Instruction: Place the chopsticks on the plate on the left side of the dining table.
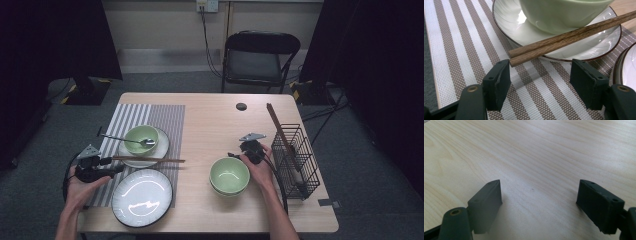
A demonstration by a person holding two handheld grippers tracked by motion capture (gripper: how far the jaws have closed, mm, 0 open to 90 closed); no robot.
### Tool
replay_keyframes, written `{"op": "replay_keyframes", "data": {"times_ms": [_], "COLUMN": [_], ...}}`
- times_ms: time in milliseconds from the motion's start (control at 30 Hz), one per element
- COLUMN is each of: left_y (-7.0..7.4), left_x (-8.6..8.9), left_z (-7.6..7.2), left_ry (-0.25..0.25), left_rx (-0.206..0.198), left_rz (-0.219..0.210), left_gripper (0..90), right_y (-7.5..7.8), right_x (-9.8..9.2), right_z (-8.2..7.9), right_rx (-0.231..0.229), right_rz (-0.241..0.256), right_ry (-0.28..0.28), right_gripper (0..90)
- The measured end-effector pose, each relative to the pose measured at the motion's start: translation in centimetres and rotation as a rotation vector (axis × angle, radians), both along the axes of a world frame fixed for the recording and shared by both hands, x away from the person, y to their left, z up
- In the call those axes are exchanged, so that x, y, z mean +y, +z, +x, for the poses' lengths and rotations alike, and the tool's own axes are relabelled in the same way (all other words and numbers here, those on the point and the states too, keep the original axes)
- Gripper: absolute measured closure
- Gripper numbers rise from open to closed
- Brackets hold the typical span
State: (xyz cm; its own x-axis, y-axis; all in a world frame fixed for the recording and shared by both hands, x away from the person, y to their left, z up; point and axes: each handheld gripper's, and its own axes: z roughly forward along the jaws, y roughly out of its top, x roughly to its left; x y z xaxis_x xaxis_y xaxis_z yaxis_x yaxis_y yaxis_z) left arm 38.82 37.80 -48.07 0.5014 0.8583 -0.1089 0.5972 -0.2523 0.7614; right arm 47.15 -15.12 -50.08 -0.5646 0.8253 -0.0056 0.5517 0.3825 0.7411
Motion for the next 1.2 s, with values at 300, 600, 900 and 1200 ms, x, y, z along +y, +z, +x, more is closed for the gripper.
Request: {"op": "replay_keyframes", "data": {"times_ms": [300,600,900,1200], "left_y": [0.0,0.1,0.9,0.9], "left_x": [-0.2,-0.1,0.3,0.0], "left_z": [0.1,0.0,-0.4,-0.4], "left_ry": [0.005,0.012,0.024,0.018], "left_rx": [0.009,0.008,-0.004,0.008], "left_rz": [0.011,0.007,-0.015,-0.005], "left_gripper": [32.5,32.1,28.4,29.0], "right_y": [0.0,0.0,0.0,0.0], "right_x": [0.0,0.0,0.0,0.0], "right_z": [0.0,0.0,0.0,0.0], "right_rx": [0.0,0.0,0.001,0.0], "right_rz": [0.0,0.0,0.0,0.0], "right_ry": [0.0,0.0,0.0,0.001], "right_gripper": [19.3,19.2,19.2,19.2]}}
